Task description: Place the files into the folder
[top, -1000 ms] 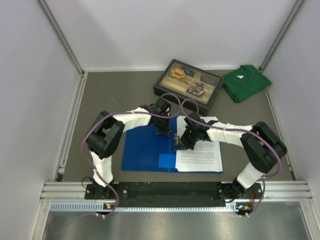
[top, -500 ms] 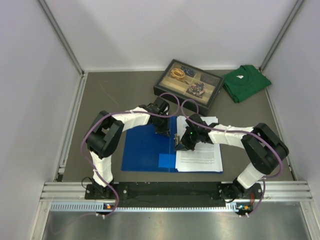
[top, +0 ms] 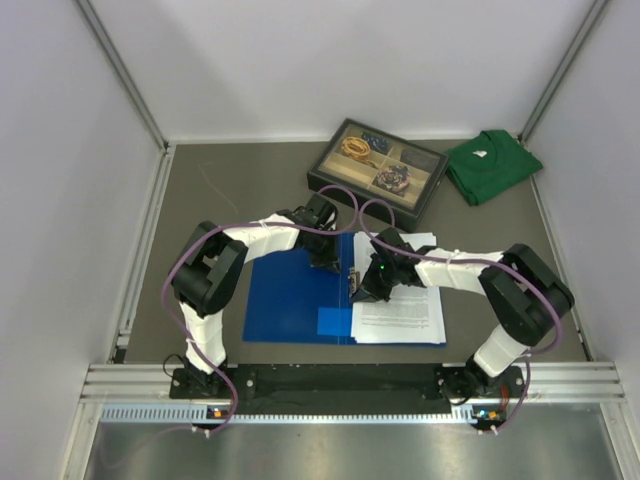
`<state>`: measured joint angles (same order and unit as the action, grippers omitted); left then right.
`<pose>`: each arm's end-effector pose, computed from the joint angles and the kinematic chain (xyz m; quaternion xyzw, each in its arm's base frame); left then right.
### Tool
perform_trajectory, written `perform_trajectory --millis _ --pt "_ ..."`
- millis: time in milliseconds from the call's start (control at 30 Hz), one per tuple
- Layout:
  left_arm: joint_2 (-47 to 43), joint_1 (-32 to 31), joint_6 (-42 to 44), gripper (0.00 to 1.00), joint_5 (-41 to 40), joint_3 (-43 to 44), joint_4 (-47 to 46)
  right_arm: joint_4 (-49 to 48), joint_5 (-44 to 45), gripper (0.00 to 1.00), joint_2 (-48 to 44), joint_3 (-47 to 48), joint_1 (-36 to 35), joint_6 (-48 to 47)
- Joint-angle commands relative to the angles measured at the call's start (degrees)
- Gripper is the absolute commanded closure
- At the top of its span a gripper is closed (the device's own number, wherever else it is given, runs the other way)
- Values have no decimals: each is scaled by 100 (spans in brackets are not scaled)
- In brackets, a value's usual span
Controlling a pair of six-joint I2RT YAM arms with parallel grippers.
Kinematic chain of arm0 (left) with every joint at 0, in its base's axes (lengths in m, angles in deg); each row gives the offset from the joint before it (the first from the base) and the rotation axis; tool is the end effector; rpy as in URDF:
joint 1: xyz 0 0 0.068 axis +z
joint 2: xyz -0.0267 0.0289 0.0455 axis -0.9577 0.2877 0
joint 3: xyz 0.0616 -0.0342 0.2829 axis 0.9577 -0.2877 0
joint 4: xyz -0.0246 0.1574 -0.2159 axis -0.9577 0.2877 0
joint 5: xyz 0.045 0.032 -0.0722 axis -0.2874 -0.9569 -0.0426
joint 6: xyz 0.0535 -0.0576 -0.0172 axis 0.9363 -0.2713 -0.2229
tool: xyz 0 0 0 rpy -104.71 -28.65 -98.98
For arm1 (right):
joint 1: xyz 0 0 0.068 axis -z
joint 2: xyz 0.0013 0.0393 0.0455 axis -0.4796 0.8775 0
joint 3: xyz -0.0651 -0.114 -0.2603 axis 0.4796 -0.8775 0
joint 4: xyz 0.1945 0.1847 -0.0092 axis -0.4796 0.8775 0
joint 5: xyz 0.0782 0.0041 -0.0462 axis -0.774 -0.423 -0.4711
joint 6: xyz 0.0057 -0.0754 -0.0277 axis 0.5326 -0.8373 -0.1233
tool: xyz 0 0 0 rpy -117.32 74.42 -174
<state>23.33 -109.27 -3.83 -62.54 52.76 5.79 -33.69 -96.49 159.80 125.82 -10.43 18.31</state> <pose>0.3227 -0.2560 0.1349 0.0302 0.9663 -0.2313 0.1089 0.2303 0.2095 0.1188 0.1950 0.9435 0.2639 0.0475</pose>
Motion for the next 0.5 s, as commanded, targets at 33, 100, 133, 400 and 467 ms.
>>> perform_trajectory --millis 33,100,133,400,467 --pt "301 65 266 100 -692 -327 328 786 1707 100 741 -329 201 -270" --pt "284 66 213 100 -648 -405 240 716 1786 100 891 -295 130 -164" --pt "266 57 195 100 -613 -414 223 698 1821 100 962 -233 43 -120" --pt "-24 66 143 100 -525 -555 170 415 1145 100 409 152 33 -892" --pt "-94 66 178 100 -499 -450 231 776 1154 97 409 522 24 -1278"
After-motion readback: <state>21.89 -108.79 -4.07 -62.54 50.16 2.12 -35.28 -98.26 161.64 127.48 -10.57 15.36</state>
